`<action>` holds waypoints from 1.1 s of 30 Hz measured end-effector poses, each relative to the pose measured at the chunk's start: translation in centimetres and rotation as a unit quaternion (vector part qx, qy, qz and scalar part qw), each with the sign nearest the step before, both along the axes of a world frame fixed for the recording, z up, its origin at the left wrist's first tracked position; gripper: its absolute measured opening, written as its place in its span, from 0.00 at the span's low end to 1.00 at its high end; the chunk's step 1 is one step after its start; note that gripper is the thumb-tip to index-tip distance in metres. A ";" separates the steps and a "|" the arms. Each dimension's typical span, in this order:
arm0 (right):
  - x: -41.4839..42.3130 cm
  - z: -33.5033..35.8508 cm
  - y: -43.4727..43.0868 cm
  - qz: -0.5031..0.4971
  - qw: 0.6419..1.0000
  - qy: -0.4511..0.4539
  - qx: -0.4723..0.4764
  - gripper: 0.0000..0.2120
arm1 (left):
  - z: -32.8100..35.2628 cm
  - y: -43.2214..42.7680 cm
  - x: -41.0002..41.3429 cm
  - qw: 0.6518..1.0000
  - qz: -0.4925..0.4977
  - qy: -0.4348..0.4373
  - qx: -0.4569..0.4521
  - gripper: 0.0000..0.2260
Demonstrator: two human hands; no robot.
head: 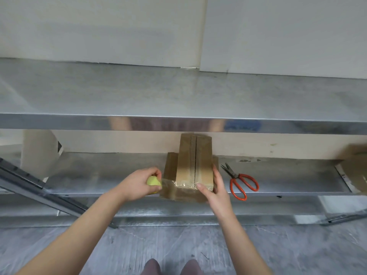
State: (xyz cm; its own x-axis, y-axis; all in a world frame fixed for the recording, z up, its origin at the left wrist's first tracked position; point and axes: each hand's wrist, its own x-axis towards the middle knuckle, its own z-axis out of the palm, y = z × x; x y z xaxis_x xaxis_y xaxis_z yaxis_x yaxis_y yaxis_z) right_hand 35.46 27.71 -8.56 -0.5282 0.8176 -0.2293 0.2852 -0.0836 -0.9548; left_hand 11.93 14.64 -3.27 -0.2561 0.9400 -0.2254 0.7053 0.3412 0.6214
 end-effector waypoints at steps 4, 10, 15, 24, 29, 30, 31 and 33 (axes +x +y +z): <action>-0.2 -0.2 0.5 0.003 1.000 -0.012 0.005 0.40 | -0.3 -0.2 -0.9 0.998 -0.033 -0.035 -0.029 0.11; 0.4 -0.2 1.3 0.015 0.999 -0.024 0.017 0.39 | -0.7 -2.8 -5.3 0.994 -0.011 0.070 -0.078 0.10; 0.2 1.0 -0.3 0.011 0.988 -0.092 0.125 0.38 | -0.9 -3.8 -3.7 0.998 -0.020 0.057 -0.021 0.12; -2.9 6.3 -5.6 0.113 0.828 -0.246 0.491 0.27 | 1.2 -4.7 -2.8 0.995 -0.021 0.083 0.048 0.12; -8.2 6.4 -9.9 0.174 0.866 -0.211 0.419 0.25 | 2.1 -6.2 -2.6 0.988 -0.049 0.112 0.098 0.09; -9.0 6.2 -10.3 0.181 0.875 -0.207 0.398 0.24 | 2.2 -6.5 -2.5 0.985 -0.056 0.123 0.107 0.09; -9.6 6.0 -10.7 0.183 0.883 -0.200 0.383 0.22 | 2.2 -6.8 -2.5 0.982 -0.061 0.134 0.116 0.10; -10.8 5.7 -11.5 0.177 0.903 -0.171 0.352 0.15 | 1.9 -7.6 -2.6 0.976 -0.070 0.159 0.134 0.11</action>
